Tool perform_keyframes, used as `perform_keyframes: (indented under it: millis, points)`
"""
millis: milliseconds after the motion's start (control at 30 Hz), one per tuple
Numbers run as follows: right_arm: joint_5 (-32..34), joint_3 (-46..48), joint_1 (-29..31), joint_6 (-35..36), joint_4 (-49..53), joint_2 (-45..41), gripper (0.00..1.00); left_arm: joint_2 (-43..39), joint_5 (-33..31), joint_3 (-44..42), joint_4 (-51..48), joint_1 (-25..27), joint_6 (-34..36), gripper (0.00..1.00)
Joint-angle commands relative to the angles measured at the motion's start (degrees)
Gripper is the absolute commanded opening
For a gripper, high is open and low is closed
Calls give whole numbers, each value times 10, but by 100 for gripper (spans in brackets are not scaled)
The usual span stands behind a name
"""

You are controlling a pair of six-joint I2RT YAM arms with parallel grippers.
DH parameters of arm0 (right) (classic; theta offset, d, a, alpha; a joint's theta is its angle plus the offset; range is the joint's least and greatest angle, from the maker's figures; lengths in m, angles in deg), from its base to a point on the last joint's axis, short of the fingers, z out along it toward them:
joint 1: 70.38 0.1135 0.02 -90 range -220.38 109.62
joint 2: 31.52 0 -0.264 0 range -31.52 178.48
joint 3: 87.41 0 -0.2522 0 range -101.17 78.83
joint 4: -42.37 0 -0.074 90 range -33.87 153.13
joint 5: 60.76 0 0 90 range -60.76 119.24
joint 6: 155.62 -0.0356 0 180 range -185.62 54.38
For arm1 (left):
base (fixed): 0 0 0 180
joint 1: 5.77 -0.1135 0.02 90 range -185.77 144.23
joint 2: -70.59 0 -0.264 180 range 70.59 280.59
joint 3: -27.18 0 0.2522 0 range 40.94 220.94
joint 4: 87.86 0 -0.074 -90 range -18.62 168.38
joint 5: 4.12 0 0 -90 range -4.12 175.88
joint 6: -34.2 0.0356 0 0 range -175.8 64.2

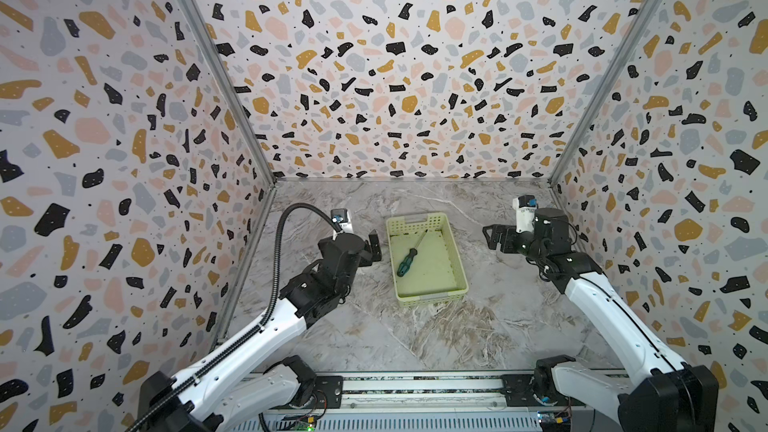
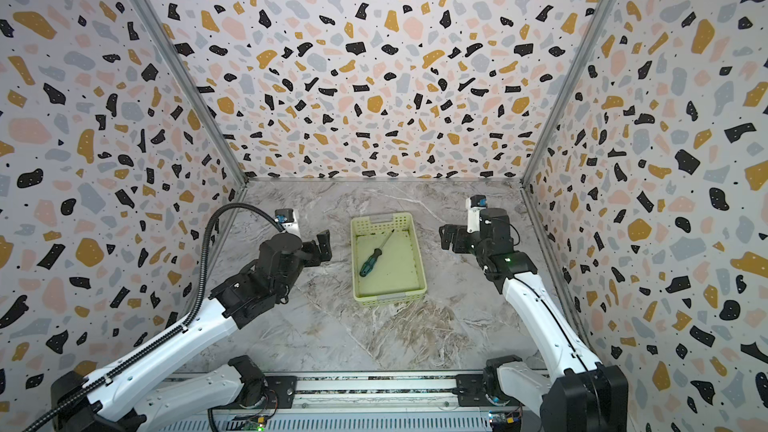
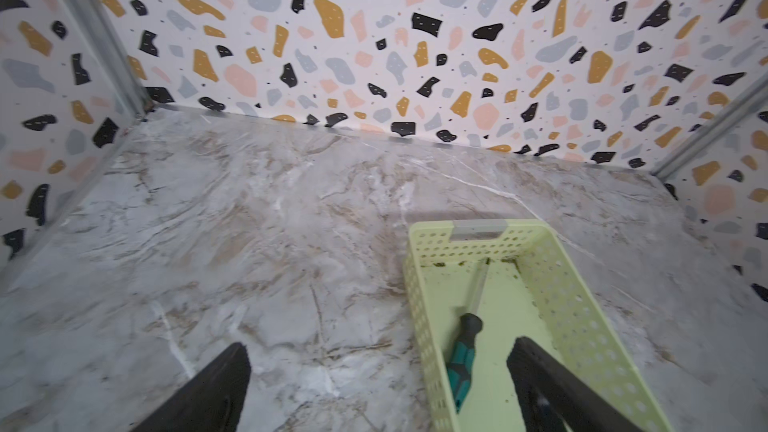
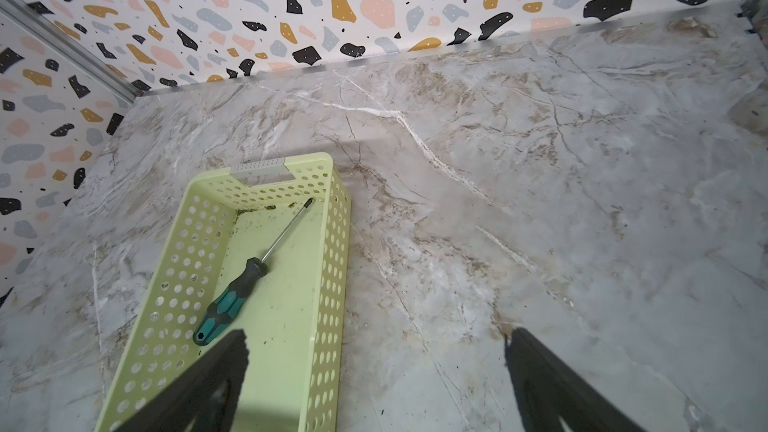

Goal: Put the screwdriver in the bin

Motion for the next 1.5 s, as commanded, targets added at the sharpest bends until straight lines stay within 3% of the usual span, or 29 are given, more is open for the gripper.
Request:
perform_keyframes:
  millis: [0,167,300,433,600,733,900,1133,1267,1467]
  points:
    - [35,-28,4,22,-39,5,99,-24,-24,-4,21,-42,65,100]
    - [47,1,3,24,-90,-2,99,-53,-57,-26,31,-59,123,99]
    - [45,16,-16,2,-108,-2,99,-78,-121,-65,79,-67,117,100]
    - [6,23,-63,-11,-94,0,99,-72,-37,-84,124,-113,148,99]
    - [1,59,-92,-17,-112,-22,99,-63,-20,-128,205,-125,215,100]
    - [16,102,-92,-17,-152,-47,99,-75,-59,-162,258,-137,221,100]
    - [-8,199,-90,40,-290,-84,99,-54,-71,-207,348,-149,233,100]
    - [35,259,-78,116,-333,-105,99,5,-26,-257,449,-177,251,99]
    - [12,309,-61,211,-396,-111,99,15,-3,-283,471,-220,252,100]
    - [32,377,-57,204,-516,-108,99,52,68,-335,592,-264,259,100]
